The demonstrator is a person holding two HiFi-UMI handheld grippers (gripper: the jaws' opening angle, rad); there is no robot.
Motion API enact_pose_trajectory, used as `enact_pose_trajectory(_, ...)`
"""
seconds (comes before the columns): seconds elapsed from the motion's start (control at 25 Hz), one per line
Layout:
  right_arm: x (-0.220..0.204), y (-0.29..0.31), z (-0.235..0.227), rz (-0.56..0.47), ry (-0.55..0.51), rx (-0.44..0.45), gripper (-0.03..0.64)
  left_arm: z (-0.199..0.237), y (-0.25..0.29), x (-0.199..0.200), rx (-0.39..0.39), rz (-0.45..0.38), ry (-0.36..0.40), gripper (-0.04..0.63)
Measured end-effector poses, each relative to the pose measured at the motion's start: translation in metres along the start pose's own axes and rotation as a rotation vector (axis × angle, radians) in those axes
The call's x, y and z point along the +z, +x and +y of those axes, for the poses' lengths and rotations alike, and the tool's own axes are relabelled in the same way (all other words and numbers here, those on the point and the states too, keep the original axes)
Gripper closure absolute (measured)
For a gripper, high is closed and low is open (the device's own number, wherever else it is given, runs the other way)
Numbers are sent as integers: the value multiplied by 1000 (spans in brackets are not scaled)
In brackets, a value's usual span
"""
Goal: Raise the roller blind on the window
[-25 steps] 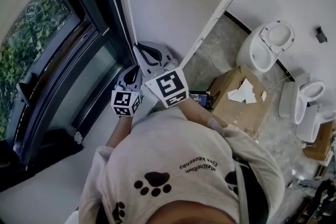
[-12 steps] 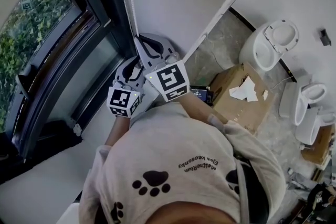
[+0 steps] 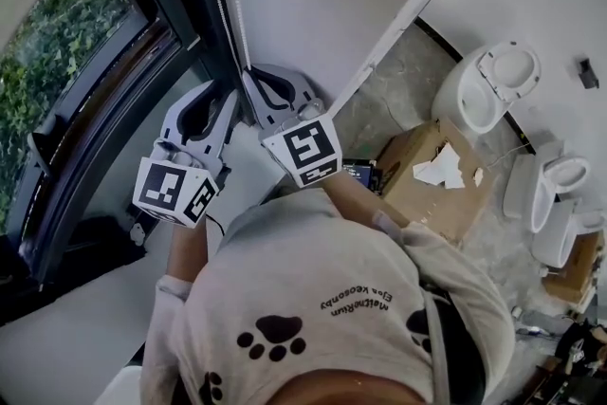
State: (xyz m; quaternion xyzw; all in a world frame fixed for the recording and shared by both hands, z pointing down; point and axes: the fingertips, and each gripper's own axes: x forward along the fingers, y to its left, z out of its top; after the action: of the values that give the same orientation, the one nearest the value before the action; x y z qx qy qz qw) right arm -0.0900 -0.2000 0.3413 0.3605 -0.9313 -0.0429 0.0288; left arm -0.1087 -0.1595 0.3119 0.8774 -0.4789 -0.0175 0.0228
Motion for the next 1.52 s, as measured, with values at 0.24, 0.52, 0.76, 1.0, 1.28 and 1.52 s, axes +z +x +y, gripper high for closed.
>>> enact_pose_trajectory(0.24,0,-4,5,-10,-3,8,607,-8,14,66,-48,-84,99,495)
enact_pose_trajectory(0.52,-21,-7,16,43,-15,19,607,-12,27,106,-82,-136,149,500)
enact_pose_trajectory(0.76,-22,-8,19,38,-30,17,607,-11,42,116,-106,-124,156,531)
enact_pose_trajectory(1.0,-30,-7,18,57,-13,14,607,-15,46,106,-156,-67,107,586)
enact_pose_trajectory(1.28,-64,-7,27,108,-1,27,607,-9,43,72,-122,-46,89,588)
enact_pose_trajectory(1.52,-86,-7,32,144,1,34,607,-6,37,48,-114,-53,35,588)
